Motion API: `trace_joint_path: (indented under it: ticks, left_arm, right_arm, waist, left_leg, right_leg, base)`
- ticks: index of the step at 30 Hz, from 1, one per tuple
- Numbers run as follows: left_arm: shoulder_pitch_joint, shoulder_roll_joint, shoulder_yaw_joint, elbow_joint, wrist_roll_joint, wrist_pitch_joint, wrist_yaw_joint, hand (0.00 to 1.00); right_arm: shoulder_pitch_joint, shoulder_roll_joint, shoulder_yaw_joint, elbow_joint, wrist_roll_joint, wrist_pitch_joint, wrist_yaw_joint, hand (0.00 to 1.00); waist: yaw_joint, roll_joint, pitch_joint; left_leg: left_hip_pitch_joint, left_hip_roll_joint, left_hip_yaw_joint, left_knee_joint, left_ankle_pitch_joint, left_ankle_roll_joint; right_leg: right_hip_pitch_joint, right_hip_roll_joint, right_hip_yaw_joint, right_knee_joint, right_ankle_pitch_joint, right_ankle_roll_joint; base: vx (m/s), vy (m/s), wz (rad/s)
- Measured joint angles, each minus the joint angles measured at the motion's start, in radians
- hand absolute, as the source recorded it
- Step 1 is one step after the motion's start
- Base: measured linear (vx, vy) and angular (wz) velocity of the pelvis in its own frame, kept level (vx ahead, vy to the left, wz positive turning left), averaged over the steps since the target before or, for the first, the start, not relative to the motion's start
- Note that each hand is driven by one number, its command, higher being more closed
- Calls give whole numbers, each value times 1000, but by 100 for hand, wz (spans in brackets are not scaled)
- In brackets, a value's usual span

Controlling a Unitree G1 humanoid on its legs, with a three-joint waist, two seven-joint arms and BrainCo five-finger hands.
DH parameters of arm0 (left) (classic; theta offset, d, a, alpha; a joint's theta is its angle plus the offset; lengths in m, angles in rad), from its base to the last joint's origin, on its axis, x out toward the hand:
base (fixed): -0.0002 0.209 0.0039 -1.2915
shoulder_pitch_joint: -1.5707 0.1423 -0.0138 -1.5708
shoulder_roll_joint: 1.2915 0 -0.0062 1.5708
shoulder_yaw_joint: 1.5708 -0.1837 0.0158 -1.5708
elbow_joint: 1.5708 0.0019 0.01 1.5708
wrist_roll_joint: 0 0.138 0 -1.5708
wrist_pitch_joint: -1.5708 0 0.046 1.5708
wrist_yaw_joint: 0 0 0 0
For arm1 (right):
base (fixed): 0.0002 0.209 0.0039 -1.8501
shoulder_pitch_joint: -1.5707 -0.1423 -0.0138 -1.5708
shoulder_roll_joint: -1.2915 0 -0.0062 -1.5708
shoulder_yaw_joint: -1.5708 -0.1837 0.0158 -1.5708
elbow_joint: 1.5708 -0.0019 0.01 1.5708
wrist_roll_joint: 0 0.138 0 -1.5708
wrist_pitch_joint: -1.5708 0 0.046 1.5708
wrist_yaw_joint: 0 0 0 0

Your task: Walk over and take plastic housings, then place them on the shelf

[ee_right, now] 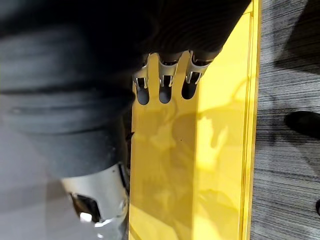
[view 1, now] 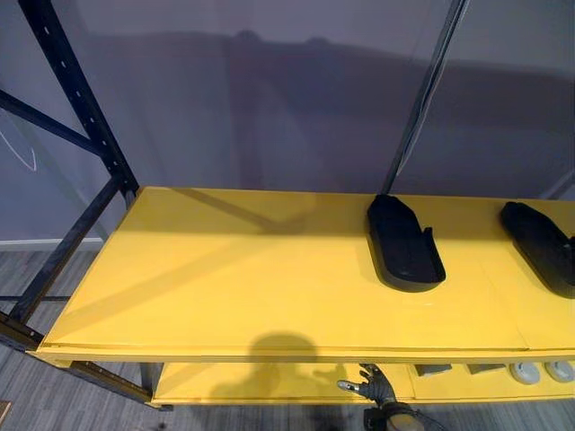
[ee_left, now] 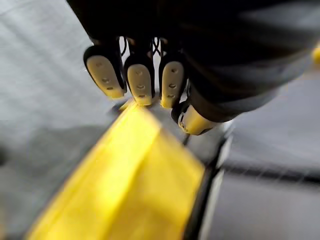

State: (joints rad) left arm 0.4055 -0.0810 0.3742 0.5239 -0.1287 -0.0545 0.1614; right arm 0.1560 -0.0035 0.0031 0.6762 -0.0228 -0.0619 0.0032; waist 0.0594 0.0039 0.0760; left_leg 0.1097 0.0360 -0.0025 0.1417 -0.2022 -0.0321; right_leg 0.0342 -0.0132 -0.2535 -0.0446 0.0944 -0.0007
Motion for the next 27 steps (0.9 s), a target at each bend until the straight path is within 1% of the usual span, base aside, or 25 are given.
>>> trace_joint_path:
  ticks: [1, 2, 5, 6, 7, 8, 12, 13, 14, 18, 19, 21, 22, 25, 27]
  left_arm:
    - [-10, 4, -8, 15, 8, 0, -4, 100]
    - [-31, 11, -21, 42, 38, -1, -12, 100]
    - [-64, 20, -62, 67, 75, -1, -13, 100]
    - [-69, 21, -74, 68, 84, -1, -13, 100]
    - [-83, 26, -98, 69, 98, -3, -13, 0]
    - [-103, 29, -119, 76, 115, -7, -15, 0]
    - [-139, 39, -167, 85, 153, -13, -22, 0]
    - [-139, 39, -168, 86, 154, -13, -23, 0]
    - [-137, 41, -168, 88, 163, -13, -23, 0]
    - [-139, 74, -191, 132, 176, -12, -32, 0]
    - [-138, 85, -206, 141, 192, -12, -34, 0]
    - [-149, 90, -214, 163, 202, -12, -35, 0]
    - [-156, 91, -214, 171, 207, -12, -35, 0]
    - [-170, 94, -218, 174, 211, -12, -34, 0]
    - [-181, 96, -220, 174, 211, -12, -34, 0]
  right_arm:
    - [2, 0, -6, 3, 0, 0, -1, 0]
    - [2, -1, -17, 10, 1, 0, -3, 0]
    - [1, -2, -35, 26, 1, 0, -4, 0]
    - [2, -1, -39, 32, 1, 0, -5, 0]
    - [1, -3, -43, 46, 1, 0, -9, 0]
    - [2, -5, -44, 55, 1, 0, -14, 0]
    - [-5, -23, -44, 86, 1, 0, -25, 0]
    - [-5, -26, -45, 87, 0, 0, -26, 0]
    - [-5, -30, -53, 90, 0, -1, -27, 0]
    - [-26, -32, -72, 123, -1, -1, -37, 0]
    - [-29, -33, -77, 125, -1, -1, -43, 0]
    - [-35, -37, -80, 125, -6, -1, -49, 0]
    - [-37, -40, -79, 126, -9, -1, -53, 0]
    - [-44, -42, -80, 126, -22, -1, -63, 0]
    - [-49, -46, -79, 125, -23, -1, -64, 0]
  waist:
    - [-1, 1, 0]
    - [-6, 1, 0]
    - [-11, 7, 1]
    - [-16, 8, 0]
    - [-20, 9, 0]
    - [-20, 10, 1]
    - [-24, 20, 10]
    - [-24, 22, 11]
    - [-31, 25, 15]
    - [-35, 22, 30]
    - [-40, 21, 35]
    - [-45, 21, 44]
    - [-40, 21, 47]
    - [-43, 20, 62]
    - [-45, 23, 76]
  left_leg:
    - [0, 1, 1, 0, 0, -1]
    - [0, 6, 5, -1, -3, -6]
    - [15, 15, 31, -7, -6, -25]
    - [17, 17, 34, -8, -6, -26]
    - [18, 20, 38, -11, -7, -33]
    - [19, 23, 50, -13, -8, -41]
    - [35, 33, 76, -17, -10, -45]
    - [37, 33, 82, -18, -10, -45]
    - [41, 34, 86, -21, -10, -45]
    - [52, 36, 114, -34, -11, -45]
    - [53, 36, 120, -35, -11, -44]
    - [55, 36, 129, -34, -13, -41]
    - [55, 36, 143, -33, -15, -39]
    - [53, 35, 160, -25, -18, -32]
    - [45, 35, 170, -1, -30, -13]
  right_leg:
    - [0, 1, 1, -2, 0, 0]
    - [1, 7, 6, -7, 1, -1]
    - [5, 21, 31, -19, 5, -6]
    - [6, 24, 34, -22, 5, -7]
    - [7, 27, 40, -31, 7, -9]
    - [7, 32, 50, -40, 12, -13]
    - [6, 46, 78, -42, 13, -15]
    - [5, 47, 81, -42, 13, -15]
    - [5, 50, 87, -43, 13, -16]
    - [0, 60, 124, -48, 21, -22]
    - [-2, 62, 134, -48, 23, -22]
    - [-4, 63, 142, -48, 26, -22]
    - [-10, 66, 160, -48, 30, -22]
    - [-15, 68, 178, -48, 38, -21]
    - [-17, 71, 193, -44, 42, -18]
  base:
    - [45, -2, -10]
    - [52, -10, -11]
    - [41, -3, -23]
    - [58, -1, -23]
    - [50, -5, -19]
    - [34, -4, -22]
    - [18, 1, -22]
    - [-20, 13, -19]
    - [-18, 9, -12]
    - [-50, 19, -27]
    - [-72, 18, -18]
    - [-61, 21, -19]
    - [-56, 29, -28]
    - [-70, 28, -24]
    - [-55, 33, -21]
